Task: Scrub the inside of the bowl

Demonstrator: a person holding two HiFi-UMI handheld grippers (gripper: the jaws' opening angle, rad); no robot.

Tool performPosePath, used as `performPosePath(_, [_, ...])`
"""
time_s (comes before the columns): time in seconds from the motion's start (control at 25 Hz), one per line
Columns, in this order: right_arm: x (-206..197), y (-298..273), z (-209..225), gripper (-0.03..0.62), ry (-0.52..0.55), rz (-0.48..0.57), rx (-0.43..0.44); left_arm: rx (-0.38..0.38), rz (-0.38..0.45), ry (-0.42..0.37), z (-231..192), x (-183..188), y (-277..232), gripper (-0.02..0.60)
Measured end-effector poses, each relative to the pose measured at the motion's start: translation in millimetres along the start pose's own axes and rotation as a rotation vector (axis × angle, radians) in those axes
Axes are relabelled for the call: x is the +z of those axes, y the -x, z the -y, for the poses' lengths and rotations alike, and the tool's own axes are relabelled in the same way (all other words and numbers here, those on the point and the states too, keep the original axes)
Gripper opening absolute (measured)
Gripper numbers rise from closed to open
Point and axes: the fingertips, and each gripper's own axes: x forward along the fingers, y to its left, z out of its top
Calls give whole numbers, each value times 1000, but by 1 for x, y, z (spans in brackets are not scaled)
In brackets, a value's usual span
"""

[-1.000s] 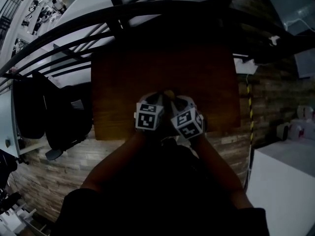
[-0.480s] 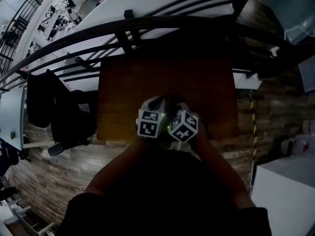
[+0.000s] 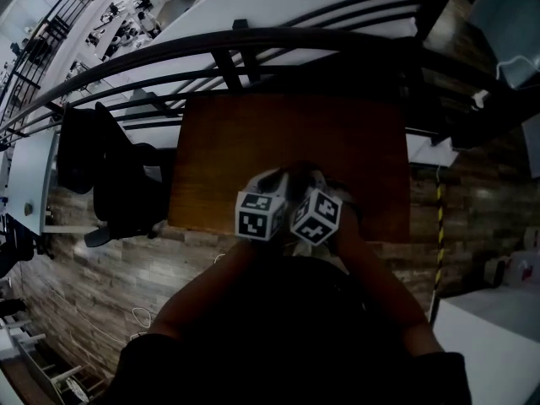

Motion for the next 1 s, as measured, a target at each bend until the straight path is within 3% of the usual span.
performPosePath(0.2, [13, 8, -27, 45, 18, 55, 107, 10, 34, -18, 5, 7, 6, 9])
performPosePath(0.36, [1, 20, -26, 44, 1, 36, 137, 40, 28, -20, -3, 2, 7, 9])
performPosePath(0.48, [-2, 26, -17, 44, -15, 18, 106, 61, 14, 4, -10, -4, 6, 9])
performPosePath(0.72, [-5, 31, 20, 44, -47, 8, -46, 94, -11, -8, -10, -6, 5, 9])
performPosePath(1.0, [-11, 18, 13, 44, 52, -31, -24, 4, 38, 6, 18, 12, 6, 11])
